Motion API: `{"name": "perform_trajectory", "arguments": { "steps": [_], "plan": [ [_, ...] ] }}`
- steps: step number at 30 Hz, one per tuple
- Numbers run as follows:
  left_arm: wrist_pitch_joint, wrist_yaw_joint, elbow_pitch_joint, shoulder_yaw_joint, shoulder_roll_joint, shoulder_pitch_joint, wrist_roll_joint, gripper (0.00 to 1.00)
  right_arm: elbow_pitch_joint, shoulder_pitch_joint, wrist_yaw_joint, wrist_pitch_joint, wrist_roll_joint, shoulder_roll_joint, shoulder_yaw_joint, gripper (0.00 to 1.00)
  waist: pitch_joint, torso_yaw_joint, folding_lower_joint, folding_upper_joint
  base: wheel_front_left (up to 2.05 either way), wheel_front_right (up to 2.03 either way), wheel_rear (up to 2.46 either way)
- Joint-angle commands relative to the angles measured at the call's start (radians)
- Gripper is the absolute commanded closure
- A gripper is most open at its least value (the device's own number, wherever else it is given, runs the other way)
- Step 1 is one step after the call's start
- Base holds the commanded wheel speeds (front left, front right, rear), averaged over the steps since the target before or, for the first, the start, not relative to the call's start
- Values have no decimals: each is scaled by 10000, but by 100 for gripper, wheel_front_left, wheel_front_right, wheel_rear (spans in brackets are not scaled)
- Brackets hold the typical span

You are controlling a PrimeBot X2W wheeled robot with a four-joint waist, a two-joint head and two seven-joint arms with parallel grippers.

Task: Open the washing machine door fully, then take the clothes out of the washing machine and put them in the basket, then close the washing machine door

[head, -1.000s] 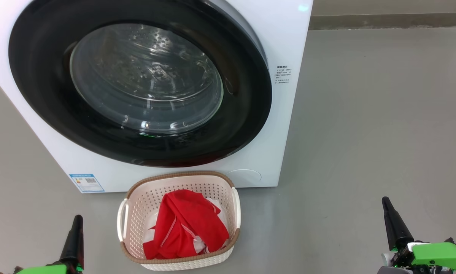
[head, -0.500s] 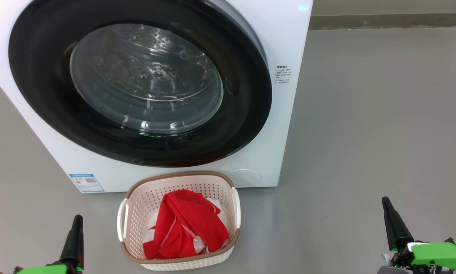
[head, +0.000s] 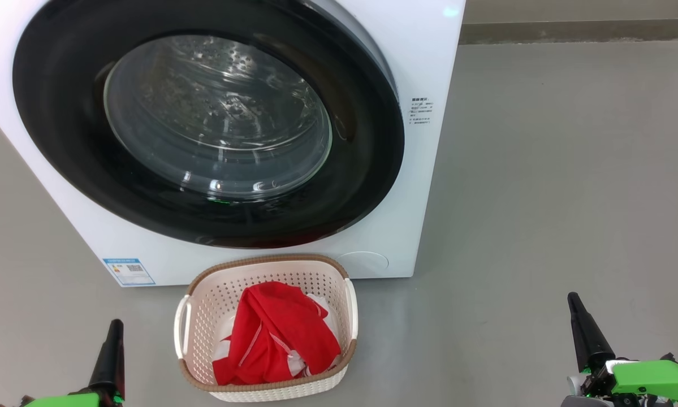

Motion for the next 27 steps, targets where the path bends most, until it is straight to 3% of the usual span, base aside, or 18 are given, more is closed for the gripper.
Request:
{"name": "perform_trajectory", "arguments": {
  "steps": [1,27],
  "plan": [
    [30,-33,-274,322,152,-382,-36,100,-301,-411,16,76,38,-34,224,100,0,0,0,0,0,0,0],
    [29,-33,-274,321,152,-382,-37,100,-301,-412,16,79,34,-31,219,100,0,0,0,0,0,0,0]
  ]
}}
